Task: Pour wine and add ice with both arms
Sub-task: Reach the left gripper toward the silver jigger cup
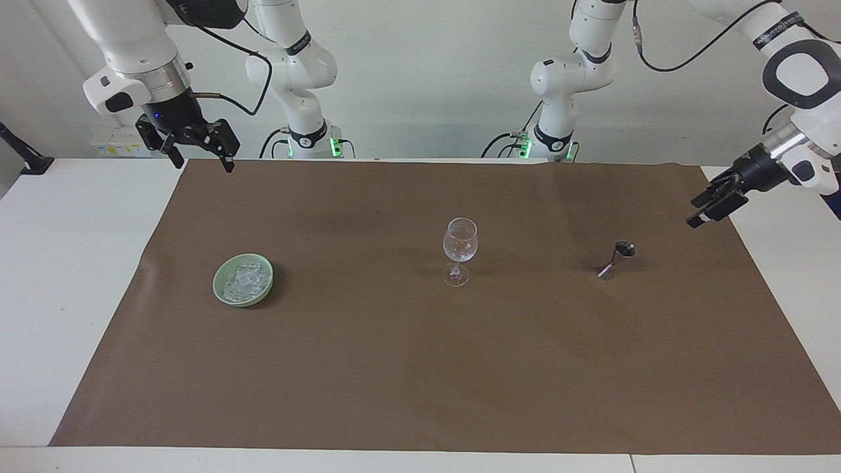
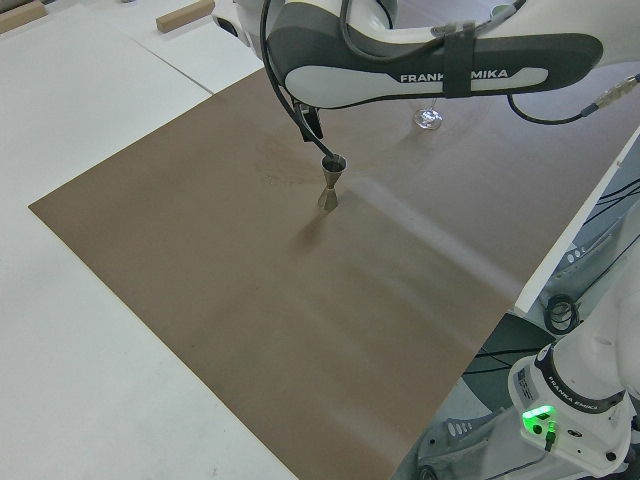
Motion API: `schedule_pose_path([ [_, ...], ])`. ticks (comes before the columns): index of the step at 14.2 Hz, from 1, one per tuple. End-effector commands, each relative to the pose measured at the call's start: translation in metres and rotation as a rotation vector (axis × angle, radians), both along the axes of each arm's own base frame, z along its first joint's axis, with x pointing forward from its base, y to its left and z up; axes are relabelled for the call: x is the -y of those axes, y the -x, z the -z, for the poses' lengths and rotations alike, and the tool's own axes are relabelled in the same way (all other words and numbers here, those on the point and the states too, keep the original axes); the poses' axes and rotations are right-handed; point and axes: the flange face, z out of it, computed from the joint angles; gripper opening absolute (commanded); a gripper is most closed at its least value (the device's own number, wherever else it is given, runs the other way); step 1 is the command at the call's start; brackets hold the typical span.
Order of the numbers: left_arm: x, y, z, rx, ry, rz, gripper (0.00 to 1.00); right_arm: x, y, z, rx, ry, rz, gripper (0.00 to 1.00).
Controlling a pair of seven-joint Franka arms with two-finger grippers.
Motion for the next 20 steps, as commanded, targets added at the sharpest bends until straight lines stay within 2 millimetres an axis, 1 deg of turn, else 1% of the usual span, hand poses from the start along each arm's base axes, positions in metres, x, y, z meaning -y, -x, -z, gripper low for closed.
schedule_pose_path([
  [1,-0.006,-0.011,0.022,-0.071,0.118,-0.178,1.0,0.001,0.007,-0.001,-0.006,-0.003,-0.022,1.0],
  [2,-0.016,-0.012,0.028,-0.085,0.146,-0.238,1.0,0.001,0.007,-0.001,-0.006,-0.003,-0.022,1.0],
  [3,-0.022,-0.013,0.033,-0.103,0.168,-0.294,1.0,0.001,0.007,-0.001,-0.006,-0.003,-0.022,1.0],
  [4,-0.023,-0.017,0.041,-0.135,0.198,-0.342,1.0,0.001,0.007,-0.001,-0.006,-0.003,-0.022,1.0],
  [5,-0.034,-0.017,0.048,-0.154,0.238,-0.396,1.0,0.001,0.007,-0.001,-0.006,-0.003,-0.022,1.0],
  [6,-0.047,-0.017,0.059,-0.178,0.284,-0.451,1.0,0.001,0.007,-0.001,-0.006,-0.003,-0.022,1.0],
  [8,-0.06,-0.016,0.082,-0.249,0.383,-0.572,1.0,0.001,0.007,-0.001,-0.006,-0.005,-0.022,1.0],
  [9,-0.061,-0.014,0.092,-0.261,0.402,-0.592,1.0,0.001,0.007,-0.001,-0.006,-0.003,-0.022,1.0],
  [11,-0.064,-0.004,0.124,-0.29,0.468,-0.667,1.0,0.001,0.007,-0.001,-0.006,-0.003,-0.022,1.0],
  [12,-0.07,0.003,0.138,-0.3,0.498,-0.711,1.0,0.001,0.007,-0.001,-0.006,-0.005,-0.022,1.0],
  [13,-0.067,0.007,0.149,-0.313,0.512,-0.731,1.0,0.001,0.007,-0.001,-0.006,-0.003,-0.022,1.0],
  [14,-0.065,0.01,0.156,-0.325,0.521,-0.74,1.0,0.001,0.007,-0.001,-0.006,-0.003,-0.022,1.0],
  [16,-0.065,0.022,0.171,-0.35,0.548,-0.76,1.0,0.001,0.007,-0.001,-0.006,-0.005,-0.022,1.0],
  [17,-0.064,0.025,0.175,-0.352,0.562,-0.764,1.0,0.001,0.007,-0.001,-0.006,-0.003,-0.022,1.0],
  [20,-0.056,0.048,0.205,-0.329,0.593,-0.766,1.0,0.001,0.007,-0.001,-0.006,-0.005,-0.022,1.0],
])
